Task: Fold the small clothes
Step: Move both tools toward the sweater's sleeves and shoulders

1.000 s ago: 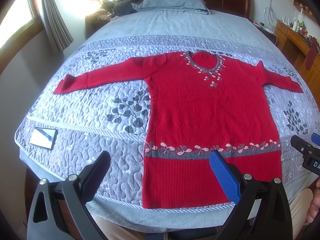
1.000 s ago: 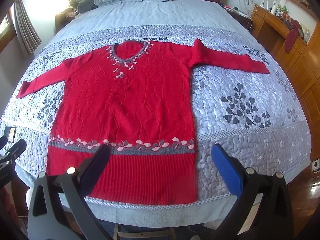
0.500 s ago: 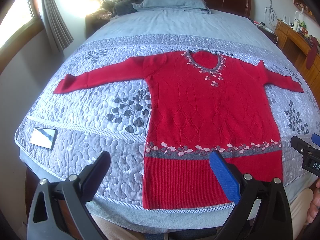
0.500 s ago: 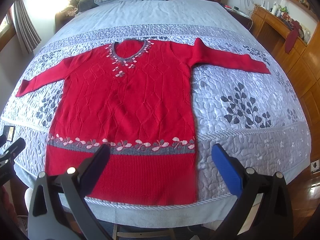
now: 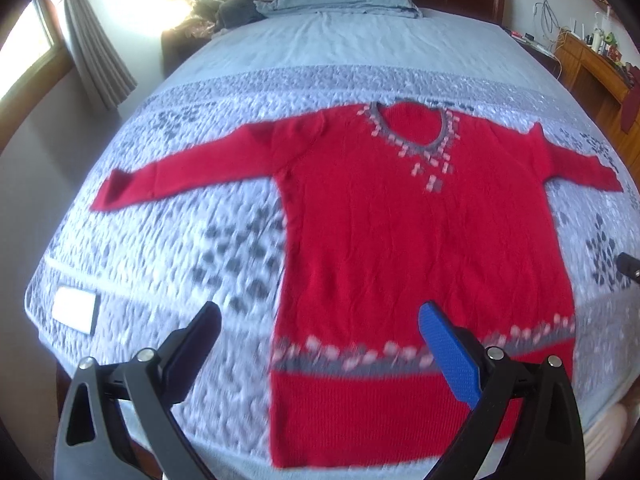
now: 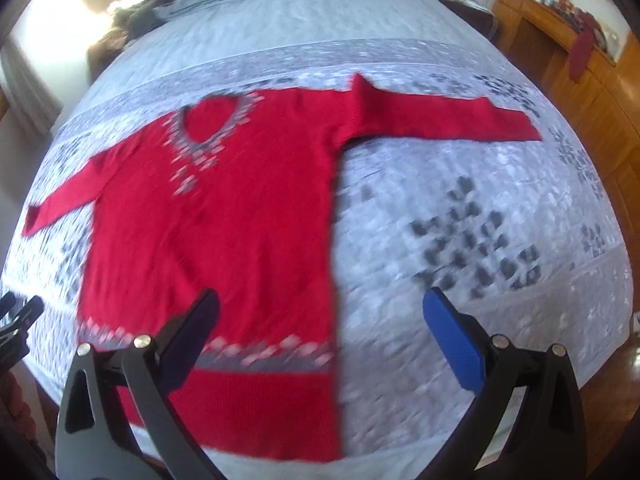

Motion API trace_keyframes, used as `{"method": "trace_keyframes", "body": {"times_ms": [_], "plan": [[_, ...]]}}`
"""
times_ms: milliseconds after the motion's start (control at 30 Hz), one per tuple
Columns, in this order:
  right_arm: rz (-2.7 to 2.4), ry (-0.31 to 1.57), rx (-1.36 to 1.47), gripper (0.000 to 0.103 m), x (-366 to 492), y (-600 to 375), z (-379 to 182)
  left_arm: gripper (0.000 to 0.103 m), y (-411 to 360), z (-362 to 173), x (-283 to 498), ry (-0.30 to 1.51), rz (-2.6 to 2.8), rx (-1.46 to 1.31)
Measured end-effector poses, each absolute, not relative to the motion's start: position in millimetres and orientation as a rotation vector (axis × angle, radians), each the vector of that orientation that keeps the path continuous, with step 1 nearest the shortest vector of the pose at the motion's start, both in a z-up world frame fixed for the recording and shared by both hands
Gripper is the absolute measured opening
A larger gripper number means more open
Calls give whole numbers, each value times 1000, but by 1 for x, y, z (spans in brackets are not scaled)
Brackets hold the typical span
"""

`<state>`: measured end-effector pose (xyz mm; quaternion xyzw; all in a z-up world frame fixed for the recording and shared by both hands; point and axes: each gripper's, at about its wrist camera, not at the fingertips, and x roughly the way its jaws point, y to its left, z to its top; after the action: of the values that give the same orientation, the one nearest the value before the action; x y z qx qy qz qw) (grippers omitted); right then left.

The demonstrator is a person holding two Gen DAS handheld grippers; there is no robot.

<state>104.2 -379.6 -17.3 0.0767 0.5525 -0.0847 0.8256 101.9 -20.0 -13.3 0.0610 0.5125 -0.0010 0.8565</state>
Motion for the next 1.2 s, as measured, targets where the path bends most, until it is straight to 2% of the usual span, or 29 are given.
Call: {"method": "trace_keyframes", "body": {"times_ms": [200,433,633,900,967,1033,1067,1133,1200], "plan": [[-339,1232,222,101,189,-537,-36,99,-96,-18,202,1054,-34,114],[-445,1306,296,100,259,-691,-76,99,-213,-51,300,1093,-108,108],[-427,1375,357,100,287,-754,-112,99,-307,-83,348,1112,-143,143],[-407,1374,513,100,296,-819,-147,99,-348,-112,361,1126,-169,181],[-410,1360,541,93,294,-826,-149,99,-345,-117,360,1130,-166,195],[-440,1360,514,66,293,-828,-148,99,-337,-121,360,1136,-151,205],[-442,1352,496,60,291,-828,-145,99,-330,-121,359,1140,-141,203],[-421,1339,478,27,287,-826,-140,99,-320,-122,357,1147,-131,197],[-364,1315,536,9,280,-824,-135,99,-310,-123,356,1154,-122,197]]}}
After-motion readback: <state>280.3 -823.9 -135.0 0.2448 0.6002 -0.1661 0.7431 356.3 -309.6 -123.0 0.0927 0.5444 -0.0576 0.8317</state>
